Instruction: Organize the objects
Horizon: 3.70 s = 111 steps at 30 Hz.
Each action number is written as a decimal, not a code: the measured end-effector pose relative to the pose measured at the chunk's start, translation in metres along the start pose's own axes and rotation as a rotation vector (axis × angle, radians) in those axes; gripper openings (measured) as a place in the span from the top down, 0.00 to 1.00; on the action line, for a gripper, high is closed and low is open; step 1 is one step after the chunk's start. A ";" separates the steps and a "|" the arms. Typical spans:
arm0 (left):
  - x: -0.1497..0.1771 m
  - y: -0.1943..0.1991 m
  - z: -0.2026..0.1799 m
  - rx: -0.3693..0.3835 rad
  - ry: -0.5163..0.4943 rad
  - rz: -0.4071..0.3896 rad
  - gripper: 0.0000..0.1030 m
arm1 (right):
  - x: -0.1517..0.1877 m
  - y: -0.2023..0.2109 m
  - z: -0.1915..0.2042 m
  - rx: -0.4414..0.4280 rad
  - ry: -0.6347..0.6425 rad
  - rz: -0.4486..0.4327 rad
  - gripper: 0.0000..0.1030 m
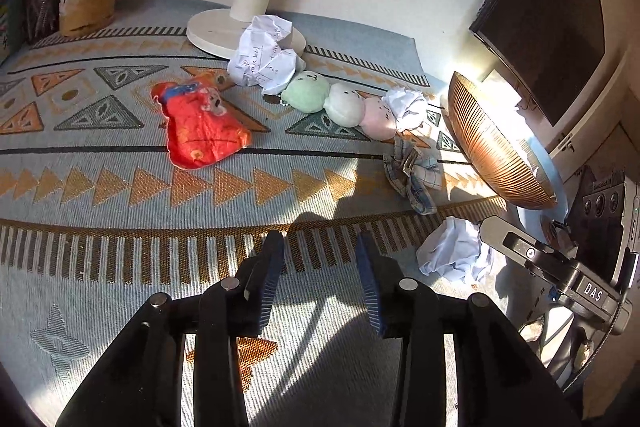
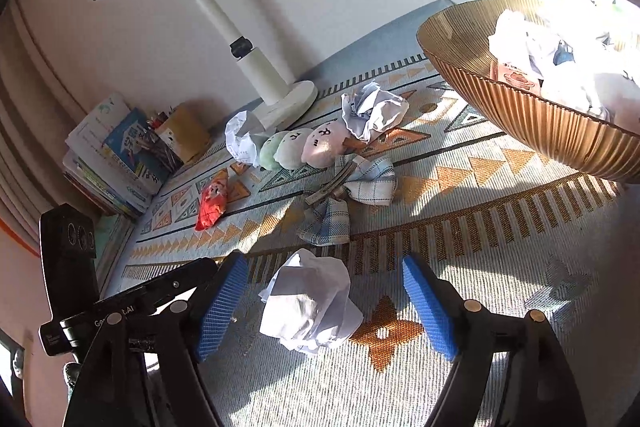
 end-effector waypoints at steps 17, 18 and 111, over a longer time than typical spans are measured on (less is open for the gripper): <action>-0.076 -0.040 0.060 -0.177 0.190 -0.035 0.13 | 0.001 -0.001 0.000 -0.012 0.003 0.014 0.17; -0.078 -0.041 0.060 -0.205 0.185 -0.043 0.13 | 0.001 -0.001 0.000 -0.011 0.004 0.011 0.17; -0.019 0.019 -0.064 0.010 -0.153 -0.083 0.68 | -0.005 0.069 0.012 -0.013 0.075 -0.134 0.56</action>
Point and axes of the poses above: each gripper's, at about its wrist camera, not at the fingertips, and y roughly against the way its jaws point, z to its left, x to its underside, the point moved 3 cm from there along -y, roughly the way its jaws point, and after that the axes turned 8 degrees about -x, right-handed, at the moved point
